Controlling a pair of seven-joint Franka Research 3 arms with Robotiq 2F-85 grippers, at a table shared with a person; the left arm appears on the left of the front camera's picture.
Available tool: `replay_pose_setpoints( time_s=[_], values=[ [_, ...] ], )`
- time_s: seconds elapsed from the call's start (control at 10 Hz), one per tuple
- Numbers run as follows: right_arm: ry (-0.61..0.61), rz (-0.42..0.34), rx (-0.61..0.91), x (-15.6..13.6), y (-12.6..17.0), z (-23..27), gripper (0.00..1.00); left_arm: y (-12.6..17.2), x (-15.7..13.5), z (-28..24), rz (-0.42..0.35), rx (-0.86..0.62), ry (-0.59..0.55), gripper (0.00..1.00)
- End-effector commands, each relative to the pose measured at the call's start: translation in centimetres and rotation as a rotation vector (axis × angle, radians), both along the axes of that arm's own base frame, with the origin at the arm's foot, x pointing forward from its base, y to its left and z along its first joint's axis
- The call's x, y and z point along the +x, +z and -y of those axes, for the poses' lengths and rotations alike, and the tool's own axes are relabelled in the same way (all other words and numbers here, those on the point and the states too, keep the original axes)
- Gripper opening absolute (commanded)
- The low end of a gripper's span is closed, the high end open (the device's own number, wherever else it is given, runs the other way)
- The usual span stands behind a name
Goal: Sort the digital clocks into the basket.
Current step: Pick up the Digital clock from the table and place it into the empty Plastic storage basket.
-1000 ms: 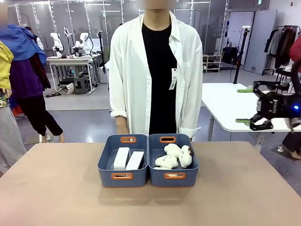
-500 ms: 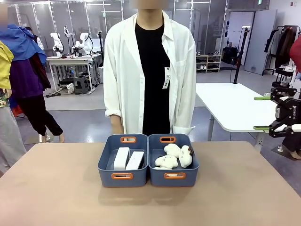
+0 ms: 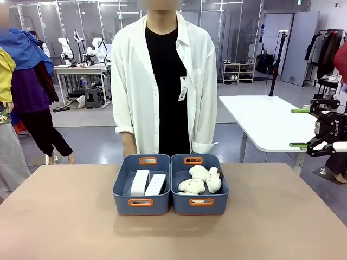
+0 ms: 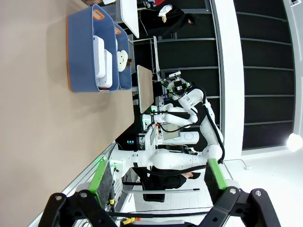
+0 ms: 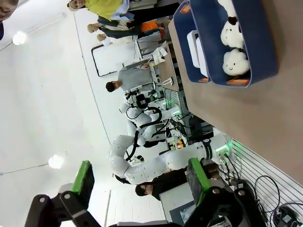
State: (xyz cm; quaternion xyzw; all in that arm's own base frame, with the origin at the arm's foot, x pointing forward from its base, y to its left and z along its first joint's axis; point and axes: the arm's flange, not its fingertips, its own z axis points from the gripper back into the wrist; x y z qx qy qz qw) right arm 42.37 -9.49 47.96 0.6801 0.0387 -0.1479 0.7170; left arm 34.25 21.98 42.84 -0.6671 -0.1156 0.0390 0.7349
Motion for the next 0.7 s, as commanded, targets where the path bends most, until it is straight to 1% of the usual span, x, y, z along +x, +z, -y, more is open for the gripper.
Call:
replay_pose_setpoints(
  time_s=[0.0, 0.6],
  values=[
    [0.004, 0.009, 0.013, 0.05, 0.17, -0.29, 1.0, 0.34, -0.43, 0.03, -0.018, 0.018, 0.009, 1.0],
    [0.004, 0.009, 0.013, 0.05, 0.17, -0.29, 1.0, 0.34, -0.43, 0.03, -0.018, 0.018, 0.009, 1.0]
  ],
)
